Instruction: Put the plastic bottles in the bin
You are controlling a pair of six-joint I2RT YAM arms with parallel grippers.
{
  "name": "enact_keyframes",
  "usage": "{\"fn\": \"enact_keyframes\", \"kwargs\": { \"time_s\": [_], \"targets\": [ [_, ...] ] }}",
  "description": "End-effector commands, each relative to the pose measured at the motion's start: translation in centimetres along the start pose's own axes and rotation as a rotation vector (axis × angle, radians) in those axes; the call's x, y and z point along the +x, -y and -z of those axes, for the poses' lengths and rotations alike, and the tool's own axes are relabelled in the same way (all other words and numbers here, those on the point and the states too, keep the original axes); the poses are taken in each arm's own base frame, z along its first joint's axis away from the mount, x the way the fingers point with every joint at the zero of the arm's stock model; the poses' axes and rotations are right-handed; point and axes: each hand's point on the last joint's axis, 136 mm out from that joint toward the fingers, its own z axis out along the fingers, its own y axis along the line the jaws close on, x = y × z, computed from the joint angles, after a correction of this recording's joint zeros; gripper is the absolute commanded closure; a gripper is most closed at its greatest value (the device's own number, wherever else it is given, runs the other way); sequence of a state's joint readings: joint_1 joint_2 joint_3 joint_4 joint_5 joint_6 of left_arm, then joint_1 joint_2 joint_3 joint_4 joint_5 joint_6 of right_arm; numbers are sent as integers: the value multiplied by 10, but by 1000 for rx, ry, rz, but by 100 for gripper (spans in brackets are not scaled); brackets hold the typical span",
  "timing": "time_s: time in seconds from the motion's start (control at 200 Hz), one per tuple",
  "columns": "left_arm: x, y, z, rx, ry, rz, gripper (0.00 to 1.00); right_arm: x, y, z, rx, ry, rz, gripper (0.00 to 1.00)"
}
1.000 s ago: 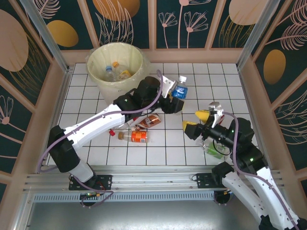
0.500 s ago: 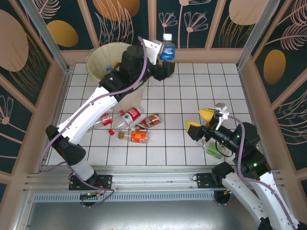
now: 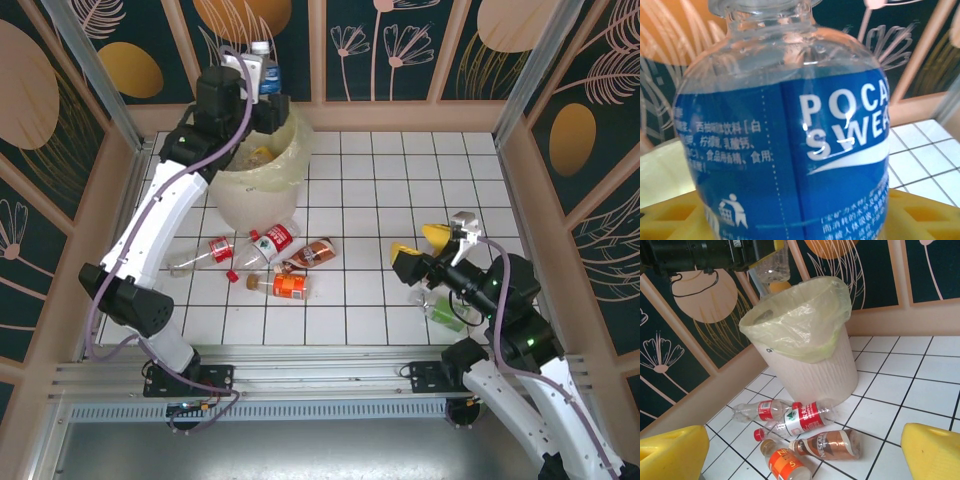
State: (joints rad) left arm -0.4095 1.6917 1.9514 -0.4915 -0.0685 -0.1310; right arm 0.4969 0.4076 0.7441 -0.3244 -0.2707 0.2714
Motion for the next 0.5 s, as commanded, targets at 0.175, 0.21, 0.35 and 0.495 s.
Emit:
{"fn": "enact_keyframes", "kwargs": {
  "time_s": [0.175,0.21,0.35,0.495],
  "targets": [
    [55,-48,-29,-57,-193,-33,33,1,21,-5,103,12,-51,1],
    [62,-51,-31,-59,-211,-34,32,2,24,-7,116,7,-62,1],
    [81,-61,-39,-59,-267,-32,31,8,28,-13,130,-18,-89,1],
    [100,-55,-46,-13,-329,-29,30,10,30,-13,141,-30,-89,1]
  ]
}}
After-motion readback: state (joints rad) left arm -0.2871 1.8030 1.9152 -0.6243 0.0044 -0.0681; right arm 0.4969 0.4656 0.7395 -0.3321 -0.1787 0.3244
